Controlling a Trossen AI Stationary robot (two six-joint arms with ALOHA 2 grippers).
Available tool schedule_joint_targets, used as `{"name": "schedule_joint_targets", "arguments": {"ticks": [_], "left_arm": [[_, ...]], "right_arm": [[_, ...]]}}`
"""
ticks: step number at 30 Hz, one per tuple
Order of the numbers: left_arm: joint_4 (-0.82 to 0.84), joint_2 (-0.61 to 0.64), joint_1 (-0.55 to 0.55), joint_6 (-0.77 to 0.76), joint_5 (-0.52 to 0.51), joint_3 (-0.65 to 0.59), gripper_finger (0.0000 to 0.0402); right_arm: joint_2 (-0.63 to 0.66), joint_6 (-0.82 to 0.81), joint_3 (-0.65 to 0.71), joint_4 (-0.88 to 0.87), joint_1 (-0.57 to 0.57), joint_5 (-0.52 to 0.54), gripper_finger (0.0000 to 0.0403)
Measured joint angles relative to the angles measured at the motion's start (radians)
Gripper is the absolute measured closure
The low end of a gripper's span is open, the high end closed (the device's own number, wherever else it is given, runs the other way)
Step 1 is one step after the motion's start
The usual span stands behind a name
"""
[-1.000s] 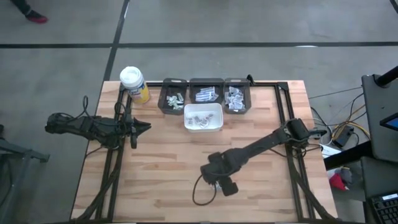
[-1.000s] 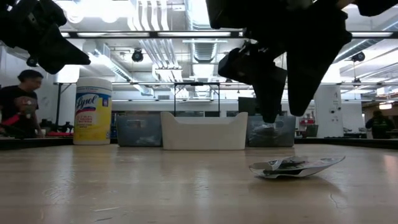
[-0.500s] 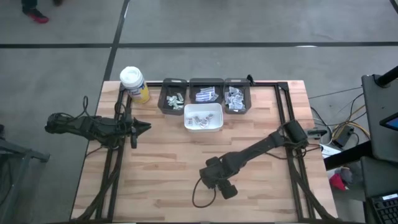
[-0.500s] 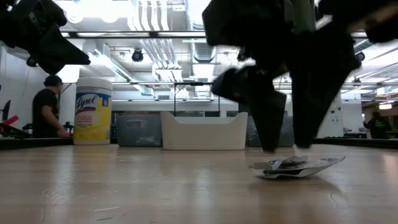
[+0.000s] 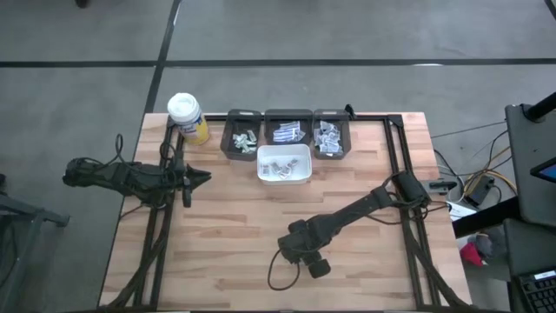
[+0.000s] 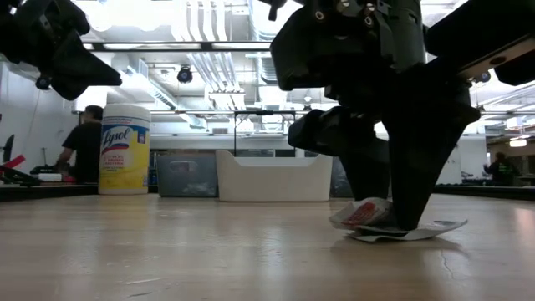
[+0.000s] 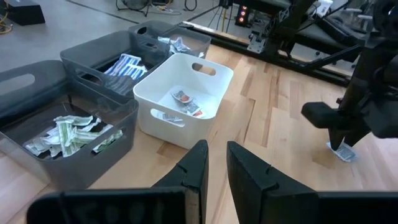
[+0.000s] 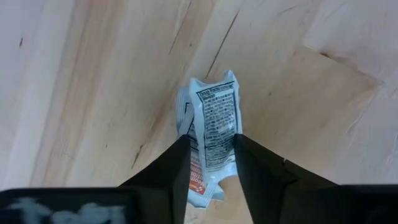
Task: Pick & Place First Aid Supplies
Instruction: Put the orange ointment pack into the white bin
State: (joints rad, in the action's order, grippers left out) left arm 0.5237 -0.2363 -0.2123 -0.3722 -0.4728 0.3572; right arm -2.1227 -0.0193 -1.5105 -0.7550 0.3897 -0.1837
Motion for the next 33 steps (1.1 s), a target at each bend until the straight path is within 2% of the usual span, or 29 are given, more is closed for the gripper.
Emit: {"name": "schedule_joint_targets", "arguments": {"ticks": [13,16,20,23,29,31,33], "left_arm": [[-0.025,0.0,0.001,-0.003,0.0,0.0,0.0346],[-0.026,0.0,0.001,-0.003,0.0,0.0,0.0346],[-0.038,0.0,0.001,-0.002,0.0,0.0,0.0346],[-0.044,0.0,0.001,-0.002,0.0,0.0,0.0346],[-0.046,0.0,0.0,-0.002,0.0,0.0,0.0346],[-0.046,0.0,0.0,-0.002,0.0,0.0,0.0346],[-0.046,0.0,0.0,-0.002,0.0,0.0,0.0346]], "right_arm": [[0.005,-0.034,-0.006,-0.056,-0.014,-0.001,0.0366],[0.005,-0.037,-0.052,-0.151,-0.035,0.001,0.0389],[0.007,-0.002,-0.156,-0.254,-0.072,0.007,0.0393],[0.007,0.049,-0.243,-0.312,-0.103,0.108,0.0394],[0.01,0.189,-0.336,-0.333,-0.213,0.501,0.0394],[0.01,0.201,-0.342,-0.33,-0.278,0.517,0.0394],[0.01,0.196,-0.334,-0.325,-0.351,0.475,0.0394]]}}
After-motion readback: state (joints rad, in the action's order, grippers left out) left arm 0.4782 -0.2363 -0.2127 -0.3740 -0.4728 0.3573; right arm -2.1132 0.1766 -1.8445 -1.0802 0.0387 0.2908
